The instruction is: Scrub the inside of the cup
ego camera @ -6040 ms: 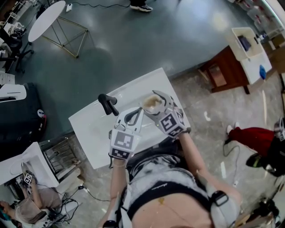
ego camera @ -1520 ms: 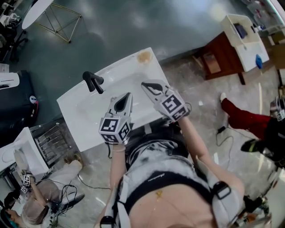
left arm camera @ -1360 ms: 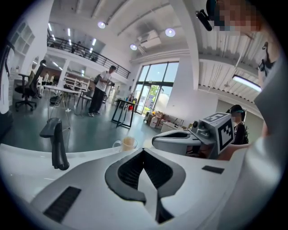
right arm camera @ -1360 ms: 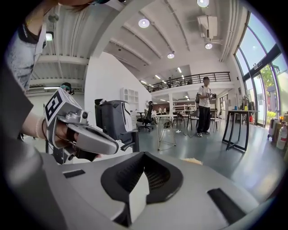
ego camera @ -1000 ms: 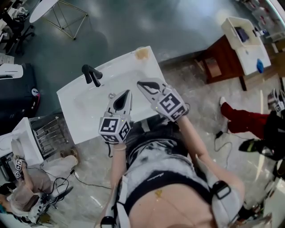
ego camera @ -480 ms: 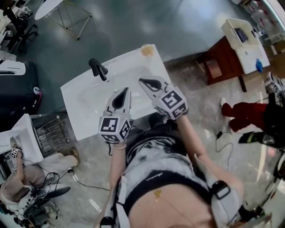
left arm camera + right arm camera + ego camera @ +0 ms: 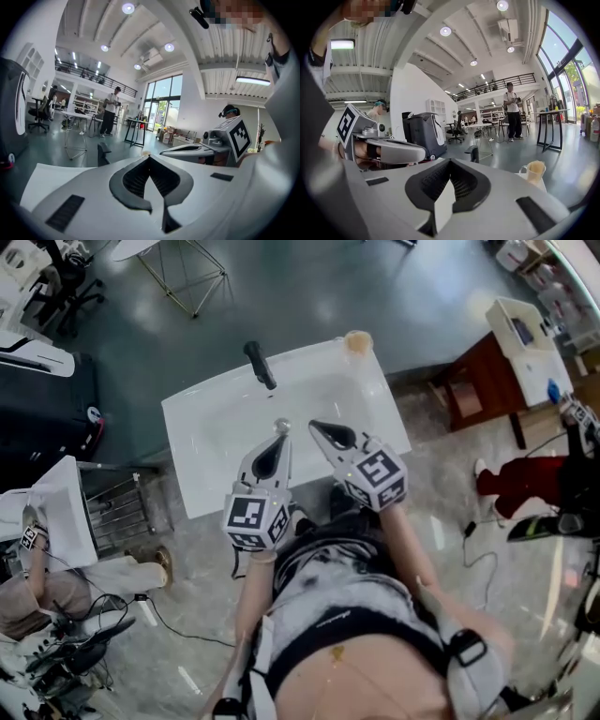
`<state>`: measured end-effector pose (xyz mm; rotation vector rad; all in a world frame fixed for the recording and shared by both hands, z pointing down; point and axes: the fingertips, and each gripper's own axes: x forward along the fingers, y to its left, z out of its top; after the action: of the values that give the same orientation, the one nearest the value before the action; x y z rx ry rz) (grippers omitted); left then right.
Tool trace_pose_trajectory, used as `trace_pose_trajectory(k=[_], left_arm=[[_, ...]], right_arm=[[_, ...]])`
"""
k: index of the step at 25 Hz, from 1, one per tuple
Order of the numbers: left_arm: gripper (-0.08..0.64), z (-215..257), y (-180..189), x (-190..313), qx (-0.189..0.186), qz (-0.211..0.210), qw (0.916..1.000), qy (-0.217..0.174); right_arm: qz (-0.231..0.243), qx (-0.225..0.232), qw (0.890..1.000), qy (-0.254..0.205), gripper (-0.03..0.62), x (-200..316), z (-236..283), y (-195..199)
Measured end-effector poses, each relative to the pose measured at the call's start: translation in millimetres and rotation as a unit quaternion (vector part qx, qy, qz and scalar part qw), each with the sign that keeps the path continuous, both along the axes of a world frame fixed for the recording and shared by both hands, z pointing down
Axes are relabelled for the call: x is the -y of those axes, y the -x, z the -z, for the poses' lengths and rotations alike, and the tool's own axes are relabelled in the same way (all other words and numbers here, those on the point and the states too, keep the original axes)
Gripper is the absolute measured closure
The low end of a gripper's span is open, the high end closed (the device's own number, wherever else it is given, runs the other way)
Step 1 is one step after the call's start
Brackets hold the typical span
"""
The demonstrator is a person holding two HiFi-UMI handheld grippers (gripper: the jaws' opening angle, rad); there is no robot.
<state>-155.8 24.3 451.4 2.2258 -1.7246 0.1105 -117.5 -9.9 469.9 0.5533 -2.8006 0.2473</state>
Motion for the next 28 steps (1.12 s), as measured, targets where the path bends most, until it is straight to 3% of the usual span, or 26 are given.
trace_pose_trajectory(k=[10, 20, 28], left_arm=[[0.548, 4, 11, -73, 0.007, -0.022, 0.9997, 0.004], [0.548, 9, 5, -97, 0.004, -0.004, 0.9999, -0.016], [0.548, 17, -49, -97, 0.006, 0.013, 0.9997, -0.017]], right_arm=[[-0.027, 0.006, 1.000, -0.010, 0.589, -88, 7, 13], [-0.014, 0.013, 0.999, -0.041, 0.589, -111, 20, 8], [-0.004, 0.018, 0.998, -0.054, 0.589, -116, 36, -42]])
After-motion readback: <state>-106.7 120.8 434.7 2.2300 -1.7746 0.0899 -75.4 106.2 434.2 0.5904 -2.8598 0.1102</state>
